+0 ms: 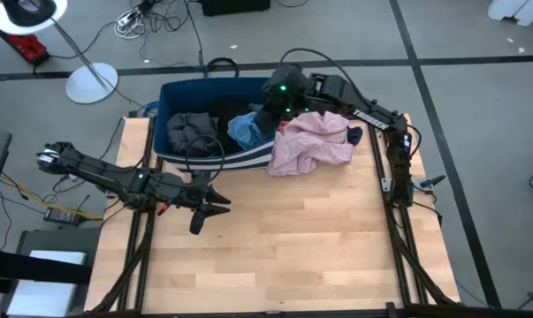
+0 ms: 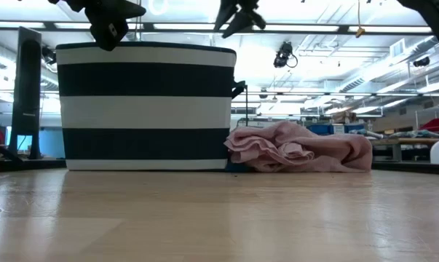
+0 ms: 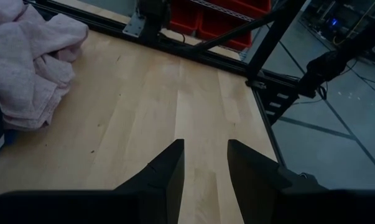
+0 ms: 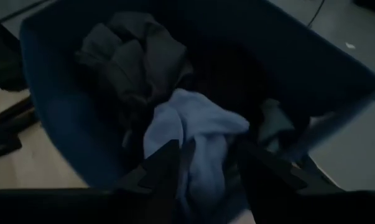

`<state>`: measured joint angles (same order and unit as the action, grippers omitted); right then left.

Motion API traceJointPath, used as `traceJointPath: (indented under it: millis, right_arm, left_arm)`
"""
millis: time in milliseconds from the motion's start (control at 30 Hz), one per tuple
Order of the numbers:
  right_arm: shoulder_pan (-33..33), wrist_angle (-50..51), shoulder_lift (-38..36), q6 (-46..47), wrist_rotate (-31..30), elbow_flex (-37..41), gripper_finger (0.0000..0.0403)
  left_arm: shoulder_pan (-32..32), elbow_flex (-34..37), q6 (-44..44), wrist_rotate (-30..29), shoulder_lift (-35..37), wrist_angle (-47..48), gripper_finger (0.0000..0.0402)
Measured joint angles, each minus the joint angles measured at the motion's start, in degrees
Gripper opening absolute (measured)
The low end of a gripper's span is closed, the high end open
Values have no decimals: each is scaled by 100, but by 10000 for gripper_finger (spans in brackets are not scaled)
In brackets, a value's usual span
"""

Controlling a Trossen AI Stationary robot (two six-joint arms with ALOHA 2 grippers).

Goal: Sort clothes
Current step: Put the pink shirt into the blue laundry bin

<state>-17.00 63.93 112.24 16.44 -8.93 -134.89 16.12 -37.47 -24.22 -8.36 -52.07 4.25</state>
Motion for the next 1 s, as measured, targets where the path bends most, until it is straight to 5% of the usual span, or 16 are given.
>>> traceJointPath:
  millis: [300, 467, 633, 1000]
  right_arm:
    - [73, 1695, -329, 356, -126, -2, 162]
    - [312, 2445, -427, 750, -797, 9, 172]
    - [504, 2623, -624, 1222, -1213, 330, 190]
    - [539, 2606, -975, 1593, -780, 1678, 280]
  left_arm:
    - [0, 0, 1, 0, 0, -6, 127]
    - [0, 0, 0, 0, 0, -3, 127]
    - [0, 0, -1, 0, 0, -2, 127]
    - [0, 0, -1, 0, 0, -1, 127]
